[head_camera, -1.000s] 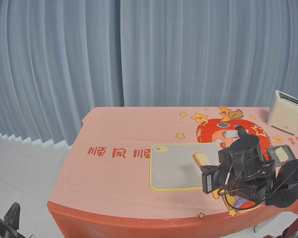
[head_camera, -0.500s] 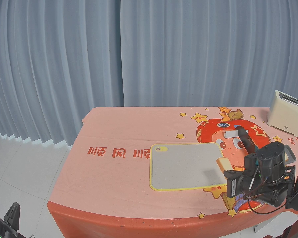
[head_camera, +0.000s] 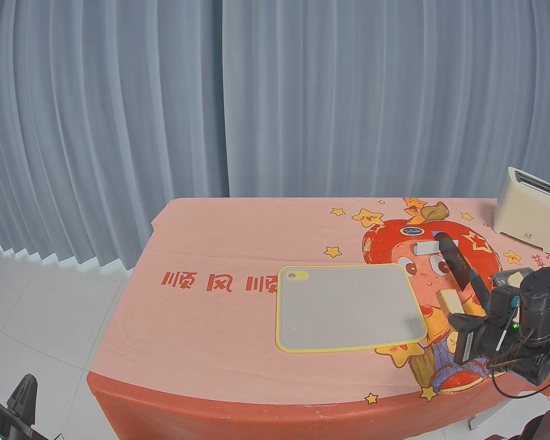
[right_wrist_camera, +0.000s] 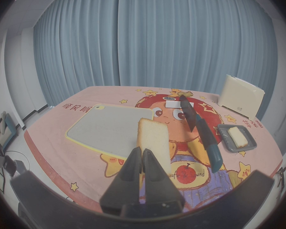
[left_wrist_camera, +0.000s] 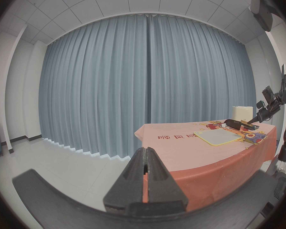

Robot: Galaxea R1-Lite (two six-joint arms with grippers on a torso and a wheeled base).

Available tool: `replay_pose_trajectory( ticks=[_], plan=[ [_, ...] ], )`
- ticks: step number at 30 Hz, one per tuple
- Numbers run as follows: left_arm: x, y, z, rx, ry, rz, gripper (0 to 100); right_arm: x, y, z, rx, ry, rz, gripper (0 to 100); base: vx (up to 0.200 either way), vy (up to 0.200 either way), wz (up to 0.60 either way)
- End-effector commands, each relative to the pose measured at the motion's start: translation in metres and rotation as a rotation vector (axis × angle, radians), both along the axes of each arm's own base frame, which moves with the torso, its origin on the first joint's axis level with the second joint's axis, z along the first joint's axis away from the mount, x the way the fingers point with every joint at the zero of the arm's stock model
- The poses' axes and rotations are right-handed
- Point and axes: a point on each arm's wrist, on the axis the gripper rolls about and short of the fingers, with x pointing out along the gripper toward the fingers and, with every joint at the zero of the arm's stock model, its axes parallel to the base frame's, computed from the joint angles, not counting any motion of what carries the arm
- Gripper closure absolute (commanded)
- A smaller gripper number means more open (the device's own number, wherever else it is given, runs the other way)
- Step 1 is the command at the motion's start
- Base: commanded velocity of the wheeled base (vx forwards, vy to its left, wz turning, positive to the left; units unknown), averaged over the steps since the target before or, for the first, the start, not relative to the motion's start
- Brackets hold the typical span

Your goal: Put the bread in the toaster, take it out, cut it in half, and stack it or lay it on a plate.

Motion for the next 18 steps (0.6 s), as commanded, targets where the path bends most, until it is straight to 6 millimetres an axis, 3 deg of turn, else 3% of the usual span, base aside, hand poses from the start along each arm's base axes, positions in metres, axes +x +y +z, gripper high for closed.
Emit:
replay_pose_trajectory(
  ticks=[1,18],
  plan=[
    [0.0012,0.0001,-0.0049,-0.003,0.018,0.004,100,-0.0037,-0.0029,0.0071,0.021,-0.036,-0.004,100,0.0,0.0,0.0],
    [0.0012,0.0001,-0.0049,-0.006,0.018,0.006,100,-0.0062,-0.005,0.0094,0.027,-0.047,-0.004,100,0.0,-0.012,0.0]
  ],
)
